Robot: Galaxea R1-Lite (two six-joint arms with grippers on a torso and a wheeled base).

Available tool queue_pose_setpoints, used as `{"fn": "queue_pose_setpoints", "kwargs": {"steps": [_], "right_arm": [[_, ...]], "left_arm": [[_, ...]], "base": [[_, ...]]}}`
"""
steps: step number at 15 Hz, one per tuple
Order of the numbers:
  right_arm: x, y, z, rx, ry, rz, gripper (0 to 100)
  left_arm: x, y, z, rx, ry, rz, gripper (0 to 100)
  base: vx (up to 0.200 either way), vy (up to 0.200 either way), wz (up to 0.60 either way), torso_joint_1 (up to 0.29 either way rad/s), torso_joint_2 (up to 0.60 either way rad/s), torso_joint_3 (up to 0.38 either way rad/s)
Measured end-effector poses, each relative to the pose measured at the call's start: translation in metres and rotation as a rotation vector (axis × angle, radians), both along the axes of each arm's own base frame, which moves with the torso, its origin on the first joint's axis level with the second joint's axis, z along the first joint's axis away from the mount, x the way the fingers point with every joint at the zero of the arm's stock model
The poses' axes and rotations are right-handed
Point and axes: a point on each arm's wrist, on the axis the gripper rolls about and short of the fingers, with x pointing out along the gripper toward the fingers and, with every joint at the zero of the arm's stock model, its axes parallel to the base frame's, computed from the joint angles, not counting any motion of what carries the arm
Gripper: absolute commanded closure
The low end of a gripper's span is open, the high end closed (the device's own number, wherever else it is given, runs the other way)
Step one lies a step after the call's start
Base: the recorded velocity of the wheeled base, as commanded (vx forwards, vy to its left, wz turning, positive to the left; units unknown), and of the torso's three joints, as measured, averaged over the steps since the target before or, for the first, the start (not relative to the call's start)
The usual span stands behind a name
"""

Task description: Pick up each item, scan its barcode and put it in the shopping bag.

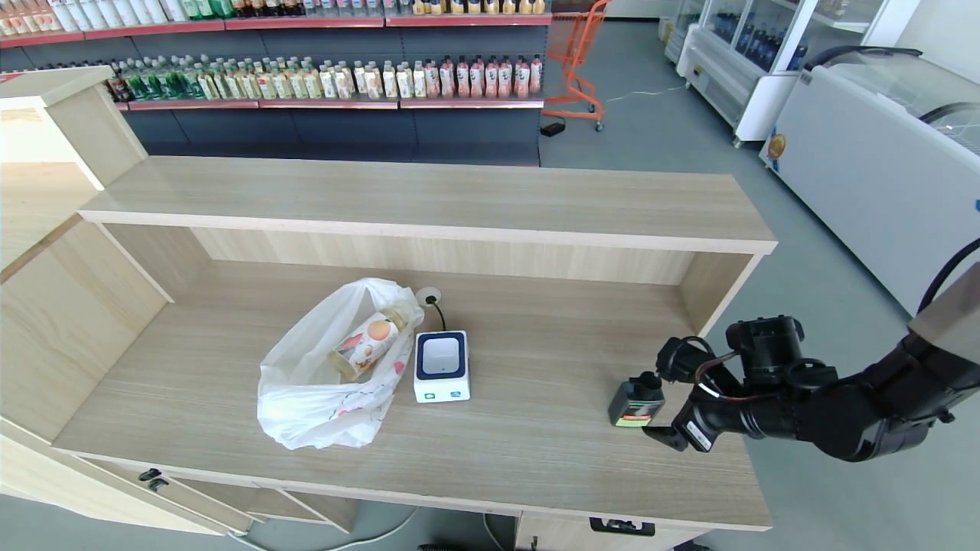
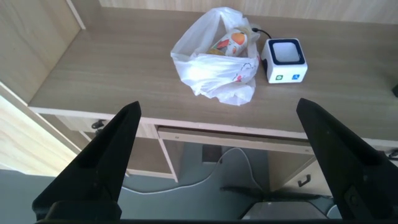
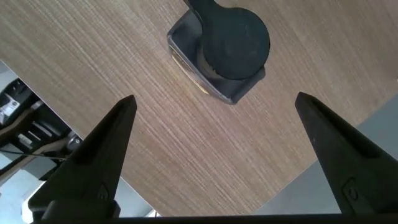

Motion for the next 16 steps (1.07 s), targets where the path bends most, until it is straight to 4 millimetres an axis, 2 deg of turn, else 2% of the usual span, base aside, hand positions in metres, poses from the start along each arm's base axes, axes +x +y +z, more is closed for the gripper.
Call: {"fn": "queue_pose_setpoints", "kwargs": {"steps": [10,11,16], "right_arm": [[0.022,0.011,-0.013,-0.018,-0.023,0.041,0],[0.024,0.012,-0.014,-0.015,-0.023,0.046,100],[0.029,0.018,-0.021,-0.012,-0.019,0.063,100]], "left_arm": [[0.000,0.000,0.000,0.000,0.000,0.000,0],[0.000,0.000,0.000,0.000,0.000,0.000,0],[0.000,0.000,0.000,0.000,0.000,0.000,0]], "base": [[0.000,0.000,0.00,0.000,0.00,0.000],[0.000,0.000,0.00,0.000,0.00,0.000],[0.000,0.000,0.00,0.000,0.00,0.000]]}}
